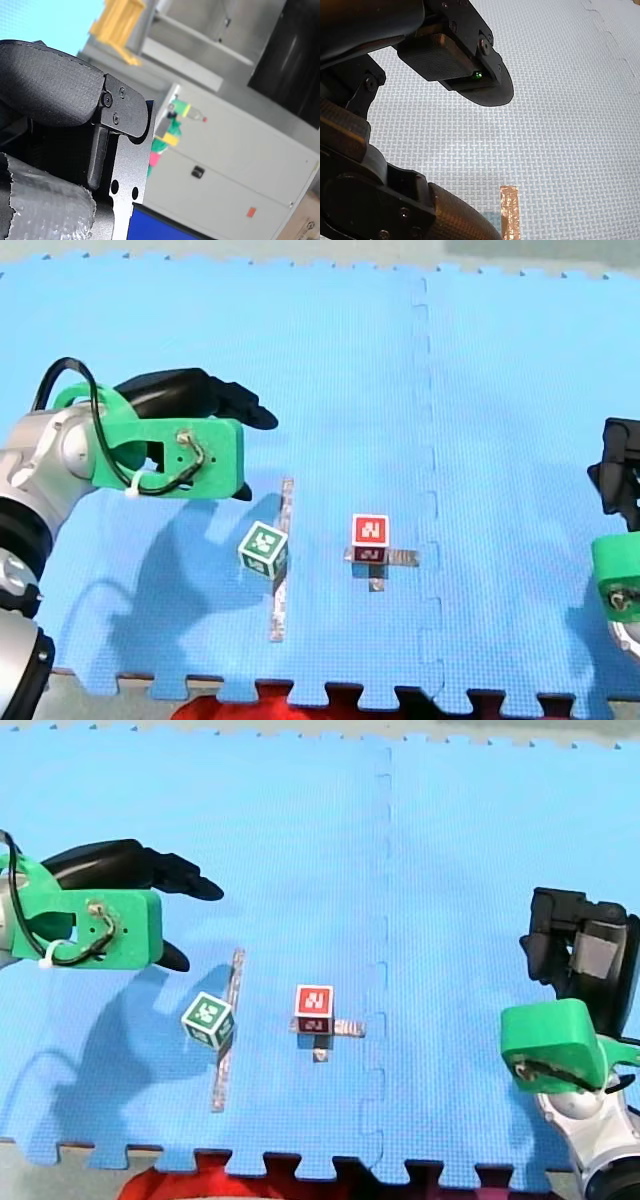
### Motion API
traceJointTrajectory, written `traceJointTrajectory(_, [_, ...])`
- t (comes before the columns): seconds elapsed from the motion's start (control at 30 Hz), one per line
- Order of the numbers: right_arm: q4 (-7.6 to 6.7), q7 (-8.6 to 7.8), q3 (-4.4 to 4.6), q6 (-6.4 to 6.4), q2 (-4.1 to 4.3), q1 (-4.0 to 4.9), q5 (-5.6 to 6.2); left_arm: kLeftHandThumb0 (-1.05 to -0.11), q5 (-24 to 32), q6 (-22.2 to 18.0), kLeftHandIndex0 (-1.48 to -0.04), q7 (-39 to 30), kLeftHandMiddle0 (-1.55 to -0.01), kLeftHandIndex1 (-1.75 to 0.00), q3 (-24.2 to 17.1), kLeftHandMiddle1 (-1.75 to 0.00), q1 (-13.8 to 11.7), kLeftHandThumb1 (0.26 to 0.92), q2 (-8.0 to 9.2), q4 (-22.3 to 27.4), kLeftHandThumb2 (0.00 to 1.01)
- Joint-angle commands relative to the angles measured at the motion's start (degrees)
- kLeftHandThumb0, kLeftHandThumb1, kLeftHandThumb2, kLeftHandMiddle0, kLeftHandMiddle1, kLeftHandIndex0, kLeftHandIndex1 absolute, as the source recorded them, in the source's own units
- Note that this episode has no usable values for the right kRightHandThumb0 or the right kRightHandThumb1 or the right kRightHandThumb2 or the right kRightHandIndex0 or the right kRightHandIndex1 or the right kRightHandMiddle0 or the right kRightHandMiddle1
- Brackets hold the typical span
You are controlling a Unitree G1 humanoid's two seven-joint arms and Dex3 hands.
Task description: Stack cube left
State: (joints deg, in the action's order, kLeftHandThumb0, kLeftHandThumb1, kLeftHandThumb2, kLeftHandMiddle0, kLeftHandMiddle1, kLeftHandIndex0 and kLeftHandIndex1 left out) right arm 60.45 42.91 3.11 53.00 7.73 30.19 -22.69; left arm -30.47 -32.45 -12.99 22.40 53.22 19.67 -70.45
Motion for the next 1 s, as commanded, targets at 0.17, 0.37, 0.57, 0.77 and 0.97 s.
traceJointTrajectory(0.17, [-1.19,-0.51,-0.37,0.21,0.55,-0.56,0.31,-0.949,4.2,-2.1,-0.64,-2.1,-0.85,-0.01,-2.6,-1.75,-2.7,0.742,0.37,0.8,0.0])
traceJointTrajectory(0.37, [-1.15,-0.96,-0.55,0.21,0.64,-0.59,0.43,-0.957,6.3,-3.6,-0.69,0.2,-0.78,-0.03,-4.4,-1.75,-5.1,0.737,-0.46,1.2,0.0])
traceJointTrajectory(0.57, [-0.98,-1.0,-0.61,0.19,1.15,-0.48,0.15,-0.943,5.7,-5.5,-0.72,5.6,-0.79,-0.03,-4.4,-1.75,-7.3,0.726,-1.46,0.1,0.0])
traceJointTrajectory(0.77, [-0.74,-1.11,-0.63,0.47,1.57,-0.37,0.14,-0.917,8.2,-8.7,-0.75,5.1,-0.81,-0.01,-6.4,-1.27,-9.1,0.712,-2.76,-1.5,0.0])
traceJointTrajectory(0.97, [-0.61,-1.03,-0.55,0.54,1.76,-0.21,-0.08,-0.914,7.5,-9.3,-0.71,6.5,-0.87,0.0,-6.2,-1.0,-10.5,0.703,-3.1,-1.1,0.0])
